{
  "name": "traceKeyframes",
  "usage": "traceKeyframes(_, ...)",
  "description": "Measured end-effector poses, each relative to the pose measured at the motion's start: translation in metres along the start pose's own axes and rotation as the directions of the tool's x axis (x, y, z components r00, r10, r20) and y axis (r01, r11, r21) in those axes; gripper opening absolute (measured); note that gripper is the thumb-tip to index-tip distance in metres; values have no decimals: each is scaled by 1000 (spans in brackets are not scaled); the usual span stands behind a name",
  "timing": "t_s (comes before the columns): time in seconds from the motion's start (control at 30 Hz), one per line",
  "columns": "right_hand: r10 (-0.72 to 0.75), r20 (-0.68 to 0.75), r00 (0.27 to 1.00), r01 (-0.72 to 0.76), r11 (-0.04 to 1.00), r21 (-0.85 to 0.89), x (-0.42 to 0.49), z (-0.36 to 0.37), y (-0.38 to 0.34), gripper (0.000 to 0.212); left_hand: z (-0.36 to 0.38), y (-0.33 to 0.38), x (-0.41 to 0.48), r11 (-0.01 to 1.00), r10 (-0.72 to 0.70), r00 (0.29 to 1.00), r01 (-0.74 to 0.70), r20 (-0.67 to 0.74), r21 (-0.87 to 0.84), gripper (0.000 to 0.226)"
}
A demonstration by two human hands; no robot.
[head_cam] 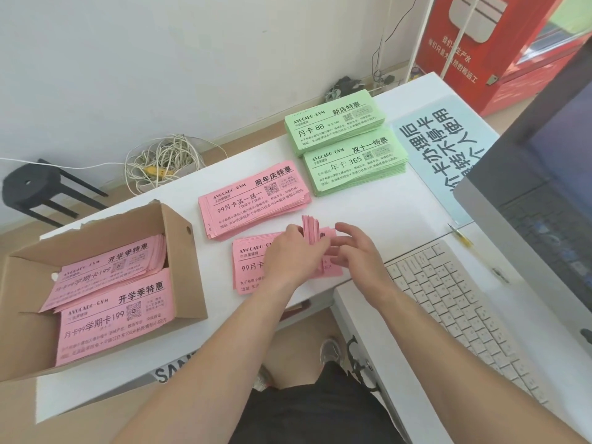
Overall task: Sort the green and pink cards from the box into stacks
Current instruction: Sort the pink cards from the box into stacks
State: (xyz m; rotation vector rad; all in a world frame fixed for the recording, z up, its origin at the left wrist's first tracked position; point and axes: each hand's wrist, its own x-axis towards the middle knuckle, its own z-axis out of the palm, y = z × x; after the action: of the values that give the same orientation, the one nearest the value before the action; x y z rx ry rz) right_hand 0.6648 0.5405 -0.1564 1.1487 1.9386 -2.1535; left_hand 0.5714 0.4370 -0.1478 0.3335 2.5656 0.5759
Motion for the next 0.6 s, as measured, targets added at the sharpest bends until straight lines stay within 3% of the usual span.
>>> traceKeyframes(0.37, 24, 47, 999, -24, 1000, 8, 11, 3, 0, 68, -7, -14, 20, 987, -26, 998, 35, 59, -159, 29)
traceKeyframes(0.5, -33, -17, 999, 27, 960, -278, 18, -1, -8, 52, -7, -24, 20, 925, -81, 994, 104, 77, -366, 21)
traceKeyframes(0.6, -123, -84, 989, 40, 765, -643, 23, -11, -7, 49, -7, -31, 18, 855, -117, 988, 151, 100, -496, 14)
